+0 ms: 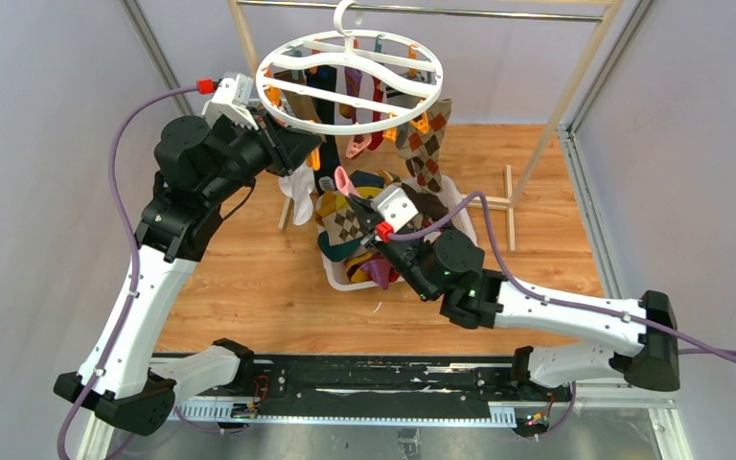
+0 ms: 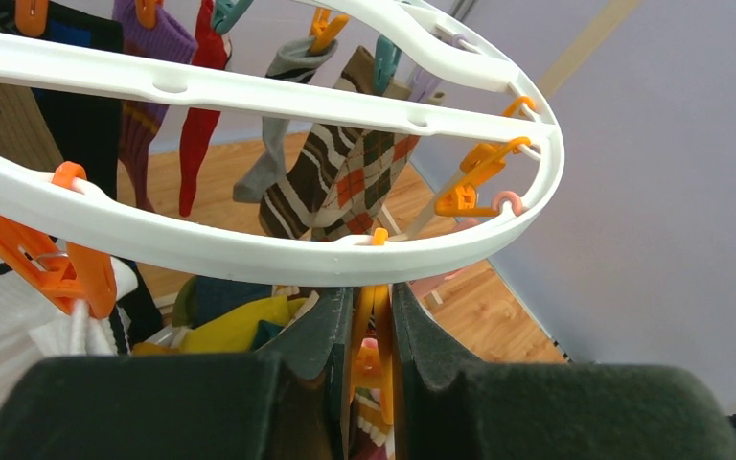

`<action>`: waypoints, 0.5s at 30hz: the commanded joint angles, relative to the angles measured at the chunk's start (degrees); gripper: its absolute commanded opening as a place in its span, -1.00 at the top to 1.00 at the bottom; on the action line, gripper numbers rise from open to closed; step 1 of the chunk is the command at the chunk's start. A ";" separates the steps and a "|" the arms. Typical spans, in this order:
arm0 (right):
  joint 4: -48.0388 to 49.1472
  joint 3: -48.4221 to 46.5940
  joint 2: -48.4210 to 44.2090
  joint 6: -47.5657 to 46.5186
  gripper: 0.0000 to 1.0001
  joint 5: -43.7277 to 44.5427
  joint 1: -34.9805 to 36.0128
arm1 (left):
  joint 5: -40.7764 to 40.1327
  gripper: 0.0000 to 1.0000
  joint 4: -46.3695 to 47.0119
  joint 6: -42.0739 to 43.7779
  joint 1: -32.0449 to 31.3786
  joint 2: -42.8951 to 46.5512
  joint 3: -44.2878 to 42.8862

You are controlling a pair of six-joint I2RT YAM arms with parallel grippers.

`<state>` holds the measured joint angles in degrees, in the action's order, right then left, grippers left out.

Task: Clip the socks to the hanger
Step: Pick up the sock from the bin, then clamp the sock onto the hanger.

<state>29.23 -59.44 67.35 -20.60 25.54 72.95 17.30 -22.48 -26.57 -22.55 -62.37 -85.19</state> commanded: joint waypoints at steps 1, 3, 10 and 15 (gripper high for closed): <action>13.75 -1.18 4.60 2.85 1.00 2.14 -0.70 | 1.01 0.99 -3.01 0.36 -0.22 0.84 -1.38; 17.97 -0.50 6.66 3.52 1.00 3.65 -0.56 | 0.91 0.99 -3.13 0.34 -0.22 0.96 -1.31; 28.17 -2.58 13.64 1.35 1.00 9.17 0.21 | 0.19 0.99 -3.49 0.30 -0.22 0.67 -1.88; 31.39 -5.62 17.69 0.59 1.00 10.43 0.58 | -1.21 0.99 -3.06 -0.15 -0.22 0.58 -1.61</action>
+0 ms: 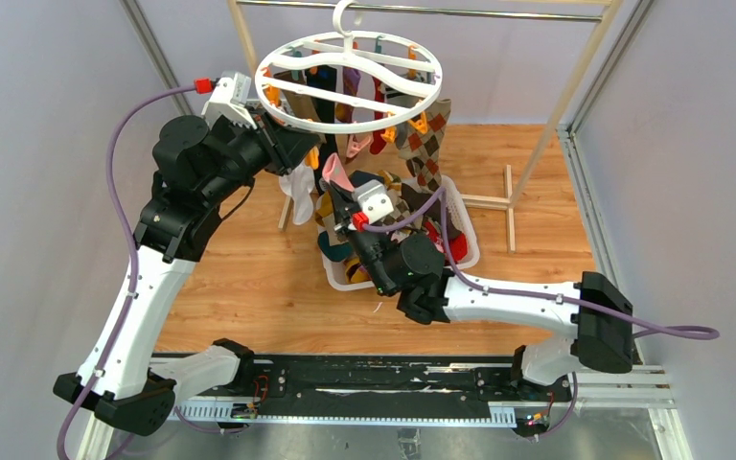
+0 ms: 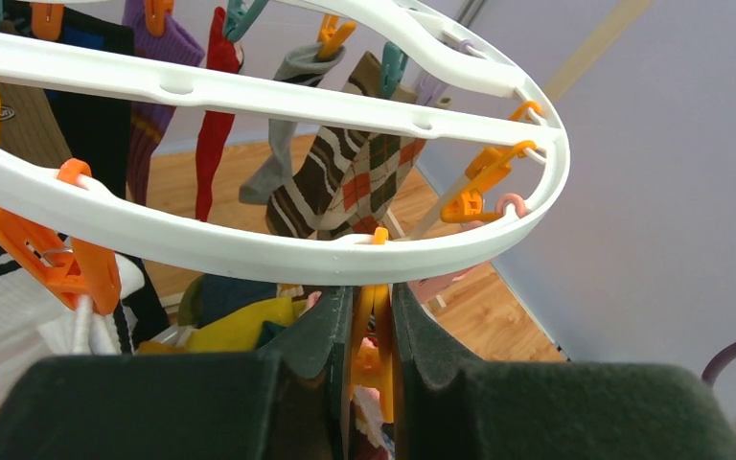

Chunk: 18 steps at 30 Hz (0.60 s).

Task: Clip the socks to the hanger
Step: Clamp the sock onto the hanger.

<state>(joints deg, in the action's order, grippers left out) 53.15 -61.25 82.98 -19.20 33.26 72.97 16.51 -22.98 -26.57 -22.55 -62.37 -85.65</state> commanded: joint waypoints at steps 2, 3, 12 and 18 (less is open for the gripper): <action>9.26 -4.82 3.67 -1.68 1.00 3.97 0.90 | -0.73 1.00 -2.34 -0.40 -0.22 0.50 -0.94; 10.73 -5.26 4.47 -2.20 1.00 4.84 1.15 | -0.77 1.00 -2.22 -0.54 -0.22 0.45 -0.98; 13.99 -8.28 8.93 -3.20 1.00 5.30 1.65 | -1.00 1.00 -1.87 -0.78 -0.22 -0.12 -1.38; 14.52 -9.15 9.70 -3.21 1.00 5.09 1.66 | -1.26 1.00 -1.71 -0.60 -0.22 -0.03 -1.14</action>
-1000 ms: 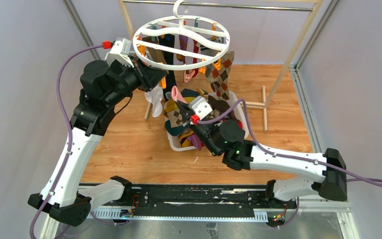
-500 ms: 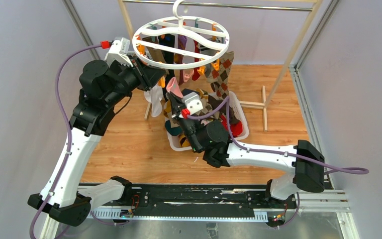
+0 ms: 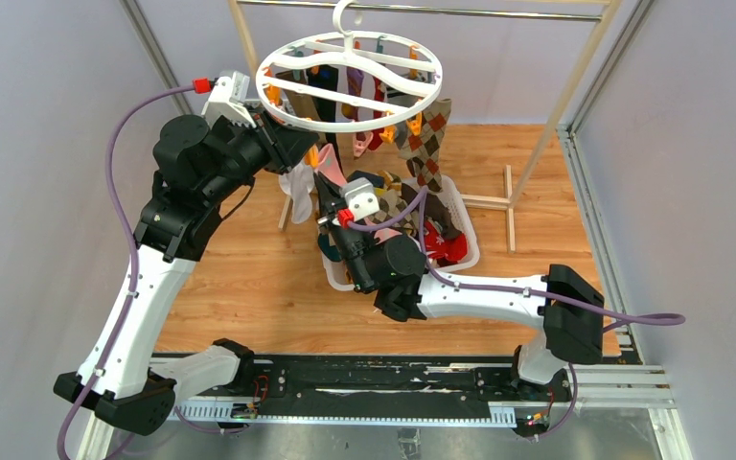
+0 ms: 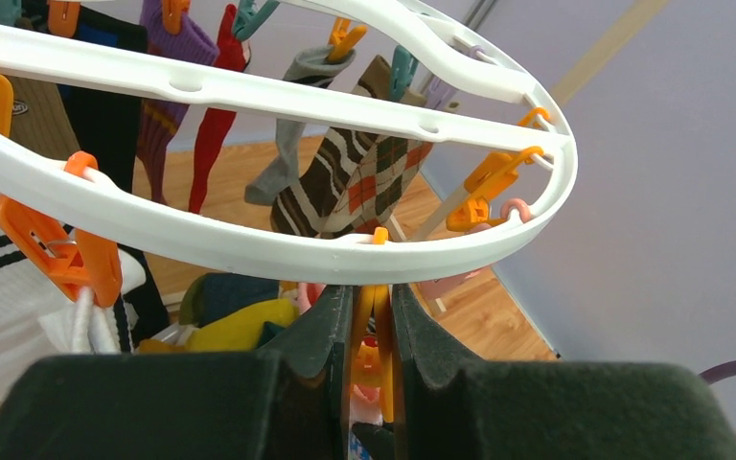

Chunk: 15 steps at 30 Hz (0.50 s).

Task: Clip the socks to the hanger
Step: Clamp the sock onto the hanger.

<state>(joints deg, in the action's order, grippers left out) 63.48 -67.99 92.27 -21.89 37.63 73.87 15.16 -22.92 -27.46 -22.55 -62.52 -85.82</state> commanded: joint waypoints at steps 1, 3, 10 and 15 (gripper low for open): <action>4.31 -2.68 0.52 -0.57 1.00 0.77 0.78 | 0.05 1.00 -1.71 0.25 -0.22 0.07 -0.93; 4.37 -3.04 0.64 -0.61 1.00 0.54 0.82 | 0.00 1.00 -1.67 0.18 -0.22 0.09 -0.77; 2.96 -4.44 1.58 -0.03 1.00 -0.78 0.84 | 0.14 1.00 -1.32 -0.15 -0.22 -0.08 -0.79; 1.48 -4.93 1.65 0.86 1.00 -1.89 0.84 | 0.31 1.00 -1.37 -0.17 -0.22 0.04 -0.83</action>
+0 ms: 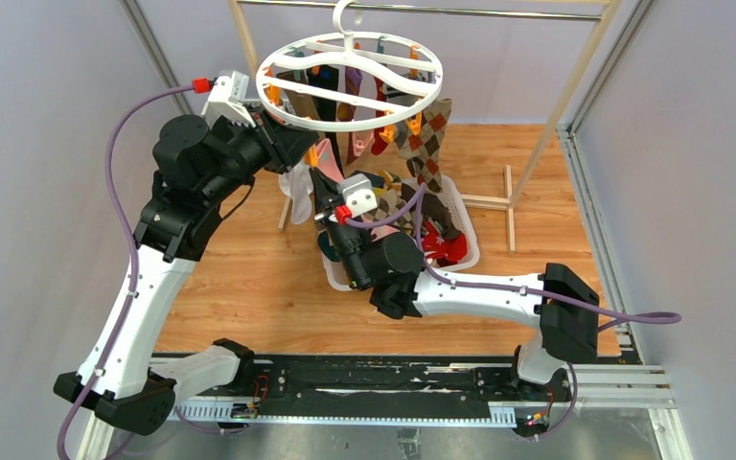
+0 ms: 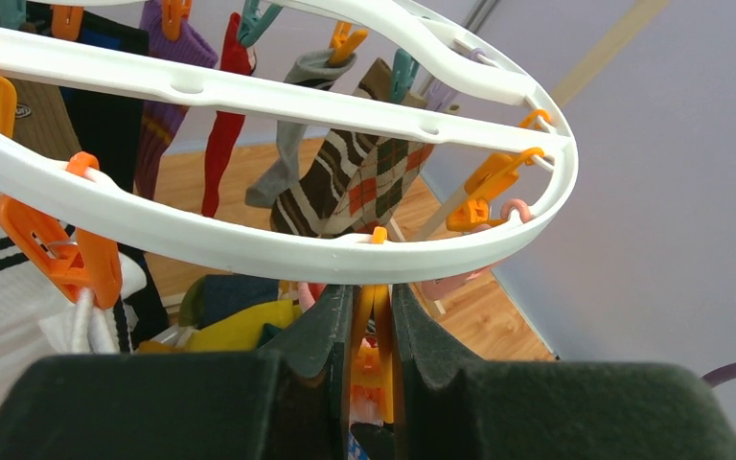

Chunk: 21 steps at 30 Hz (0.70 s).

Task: Clip the socks to the hanger
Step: Clamp the sock onto the hanger.

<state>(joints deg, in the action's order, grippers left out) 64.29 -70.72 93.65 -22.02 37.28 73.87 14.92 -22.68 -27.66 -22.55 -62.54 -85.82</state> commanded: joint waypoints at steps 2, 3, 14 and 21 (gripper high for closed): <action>0.66 -2.06 0.14 1.14 1.00 -1.59 0.91 | 0.53 1.00 -1.67 0.09 -0.22 0.13 -0.81; 0.66 -2.03 0.11 1.20 1.00 -1.64 0.92 | 0.45 1.00 -1.73 0.09 -0.22 0.07 -0.82; -0.33 -3.11 0.61 1.21 1.00 -2.73 1.52 | 0.55 1.00 -1.74 0.02 -0.22 0.20 -0.72; 0.65 -3.71 0.40 -0.32 1.00 -2.60 1.59 | 0.64 1.00 -2.01 0.30 -0.22 0.18 -0.58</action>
<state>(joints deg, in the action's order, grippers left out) 62.70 -71.79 93.69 -21.87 35.62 74.59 14.92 -22.68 -27.64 -22.55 -62.54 -85.82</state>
